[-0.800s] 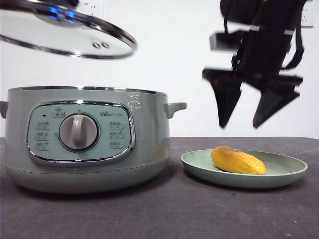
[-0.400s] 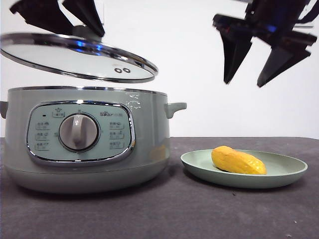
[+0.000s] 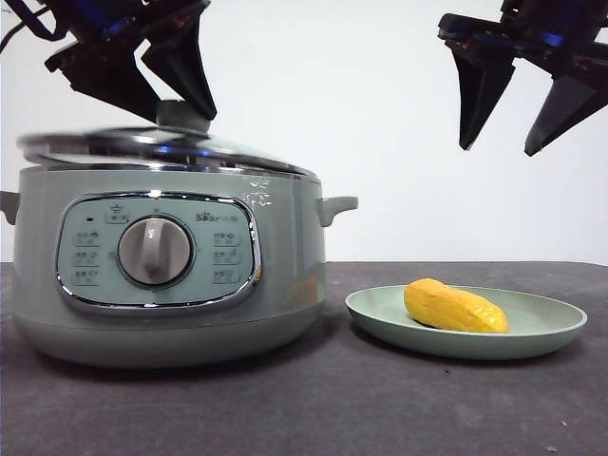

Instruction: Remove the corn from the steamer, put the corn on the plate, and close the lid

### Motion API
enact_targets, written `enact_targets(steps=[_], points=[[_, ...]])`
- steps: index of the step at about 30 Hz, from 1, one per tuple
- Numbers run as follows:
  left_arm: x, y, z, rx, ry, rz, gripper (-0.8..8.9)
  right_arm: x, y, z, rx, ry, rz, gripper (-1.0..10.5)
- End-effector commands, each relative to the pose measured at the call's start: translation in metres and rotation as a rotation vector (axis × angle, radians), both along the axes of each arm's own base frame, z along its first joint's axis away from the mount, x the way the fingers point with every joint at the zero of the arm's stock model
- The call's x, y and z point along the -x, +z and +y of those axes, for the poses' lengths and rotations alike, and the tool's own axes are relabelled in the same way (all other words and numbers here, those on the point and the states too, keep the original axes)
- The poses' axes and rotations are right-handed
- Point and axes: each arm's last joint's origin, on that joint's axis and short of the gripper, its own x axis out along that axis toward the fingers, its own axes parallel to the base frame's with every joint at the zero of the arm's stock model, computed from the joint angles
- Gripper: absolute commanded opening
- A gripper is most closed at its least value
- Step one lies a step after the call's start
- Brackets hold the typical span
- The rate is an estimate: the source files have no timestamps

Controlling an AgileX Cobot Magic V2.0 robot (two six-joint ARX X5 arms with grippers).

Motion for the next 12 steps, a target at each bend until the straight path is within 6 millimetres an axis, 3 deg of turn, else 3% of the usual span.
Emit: enact_targets(steps=[1,9,11,12], points=[[-0.005,-0.001,-0.004,0.006,-0.003,-0.008,-0.09,0.001,-0.002,0.000,-0.003,-0.007,0.007,3.5],[-0.001,-0.012,-0.002,-0.049,-0.003,0.101,0.08,0.001,-0.003,0.000,-0.003,-0.007,0.008,3.5],[0.000,-0.014,-0.001,-0.057,-0.003,0.116,1.33,0.001,-0.003,0.000,-0.004,-0.007,0.008,3.5],[0.000,-0.014,-0.001,-0.058,-0.003,0.117,2.45,0.001,-0.003,0.000,-0.004,-0.007,0.008,3.5]])
